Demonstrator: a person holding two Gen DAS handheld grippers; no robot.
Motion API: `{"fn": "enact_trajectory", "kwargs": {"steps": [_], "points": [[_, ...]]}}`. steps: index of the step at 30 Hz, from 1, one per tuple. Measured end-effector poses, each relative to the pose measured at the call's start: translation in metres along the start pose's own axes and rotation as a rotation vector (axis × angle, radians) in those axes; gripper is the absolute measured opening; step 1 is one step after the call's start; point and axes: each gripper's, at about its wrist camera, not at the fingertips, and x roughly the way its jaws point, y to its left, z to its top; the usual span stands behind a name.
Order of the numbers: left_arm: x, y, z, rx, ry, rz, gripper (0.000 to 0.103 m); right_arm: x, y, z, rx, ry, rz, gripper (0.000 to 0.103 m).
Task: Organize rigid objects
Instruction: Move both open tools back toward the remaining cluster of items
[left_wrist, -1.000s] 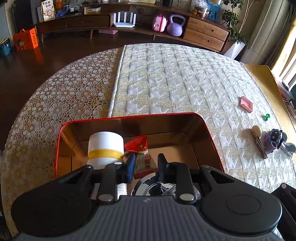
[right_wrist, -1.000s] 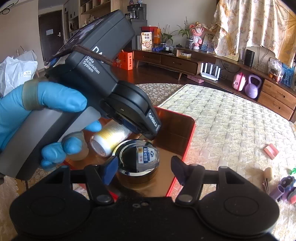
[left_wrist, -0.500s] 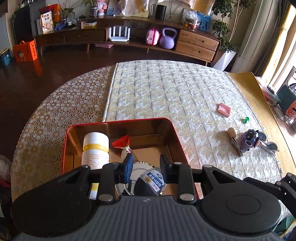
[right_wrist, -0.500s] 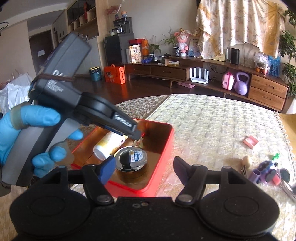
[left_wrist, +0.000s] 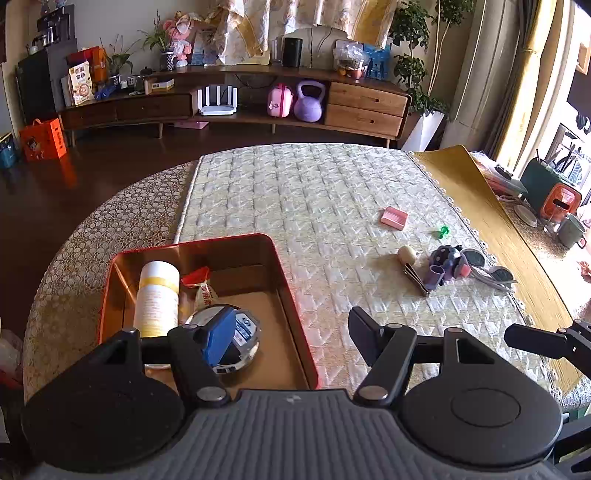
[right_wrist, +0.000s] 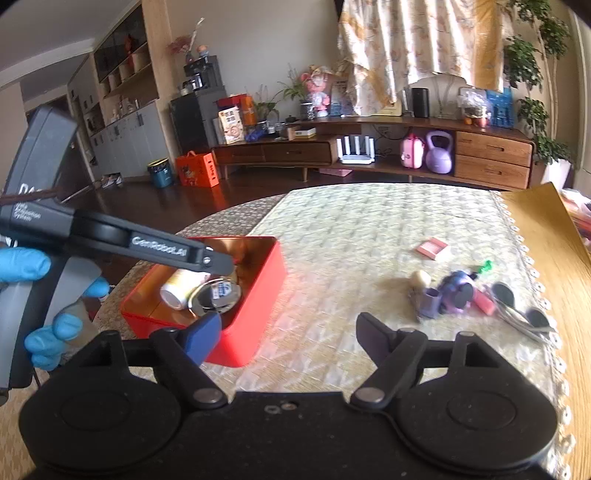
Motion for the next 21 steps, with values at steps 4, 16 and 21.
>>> {"fn": "enact_trajectory", "kwargs": {"steps": [4,16,21], "points": [[-0.006,-0.019,-0.010,0.008,-0.004,-0.014,0.070,-0.018,-0.018,-0.011,0.035,-0.022,-0.035,0.094],[-0.003,-0.080,-0.027,0.031,-0.043,-0.020,0.084,-0.051,-0.080,-0.037,0.065,-0.036,-0.152,0.103],[0.004,-0.101,-0.028,0.044,-0.065,-0.028,0.084,-0.054,-0.110,-0.038,0.055,-0.025,-0.197,0.103]]}}
